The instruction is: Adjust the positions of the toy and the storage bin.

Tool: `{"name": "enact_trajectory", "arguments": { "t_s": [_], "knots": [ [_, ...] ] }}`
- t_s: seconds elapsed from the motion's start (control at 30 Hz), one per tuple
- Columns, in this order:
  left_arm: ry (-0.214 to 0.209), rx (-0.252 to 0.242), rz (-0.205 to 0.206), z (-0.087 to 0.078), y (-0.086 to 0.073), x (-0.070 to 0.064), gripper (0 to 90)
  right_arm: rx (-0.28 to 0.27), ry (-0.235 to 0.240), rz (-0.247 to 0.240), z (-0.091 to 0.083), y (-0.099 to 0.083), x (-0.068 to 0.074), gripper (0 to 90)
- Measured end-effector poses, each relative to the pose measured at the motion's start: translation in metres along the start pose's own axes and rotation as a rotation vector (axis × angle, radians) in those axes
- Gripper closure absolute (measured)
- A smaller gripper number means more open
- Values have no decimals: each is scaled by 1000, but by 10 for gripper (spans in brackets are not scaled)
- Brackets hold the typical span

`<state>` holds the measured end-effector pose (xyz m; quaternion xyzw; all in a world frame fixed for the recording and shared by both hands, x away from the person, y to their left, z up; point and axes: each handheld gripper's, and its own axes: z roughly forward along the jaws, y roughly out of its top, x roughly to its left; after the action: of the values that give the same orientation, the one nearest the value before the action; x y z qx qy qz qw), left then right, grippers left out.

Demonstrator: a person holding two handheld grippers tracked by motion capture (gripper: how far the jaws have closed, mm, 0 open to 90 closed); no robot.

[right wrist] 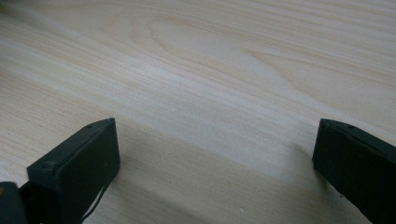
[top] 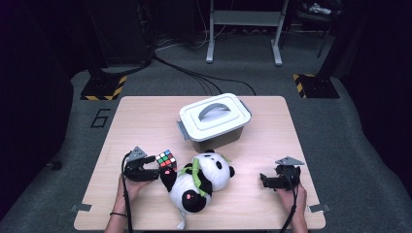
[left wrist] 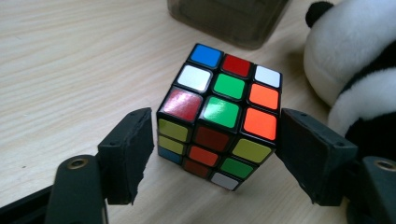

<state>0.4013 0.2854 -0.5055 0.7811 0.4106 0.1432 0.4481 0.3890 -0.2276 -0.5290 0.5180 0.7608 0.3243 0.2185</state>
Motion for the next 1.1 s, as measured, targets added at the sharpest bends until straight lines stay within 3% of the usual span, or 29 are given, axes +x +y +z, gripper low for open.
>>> {"name": "enact_trajectory", "arguments": {
  "t_s": [0.17,0.27,0.3,0.33,0.4,0.5,0.67,0.83,0.9,1.07,1.1],
  "knots": [
    [12,8,13,2,-4,1,334,-1,0,1,0,0,0,1],
    [15,-12,4,1,-7,2,344,1,1,0,0,0,0,1],
    [12,-42,-24,0,-8,4,478,1,0,0,0,0,0,1],
    [11,-46,-34,-1,-8,5,444,0,0,0,0,0,0,1],
    [29,-39,-43,0,-7,4,263,0,0,0,0,0,0,1],
    [53,-41,-37,-1,-4,3,191,1,0,0,0,0,0,1],
    [57,-53,-37,2,4,2,158,0,-2,0,0,0,0,1],
    [34,-26,-21,12,17,5,154,0,-2,1,0,0,0,1],
    [17,-22,-38,12,24,8,150,0,-2,1,0,0,0,1],
    [15,15,-28,13,42,8,144,0,-2,1,0,0,0,2],
    [15,56,-9,16,49,6,143,0,-2,1,0,0,0,2]
  ]
}}
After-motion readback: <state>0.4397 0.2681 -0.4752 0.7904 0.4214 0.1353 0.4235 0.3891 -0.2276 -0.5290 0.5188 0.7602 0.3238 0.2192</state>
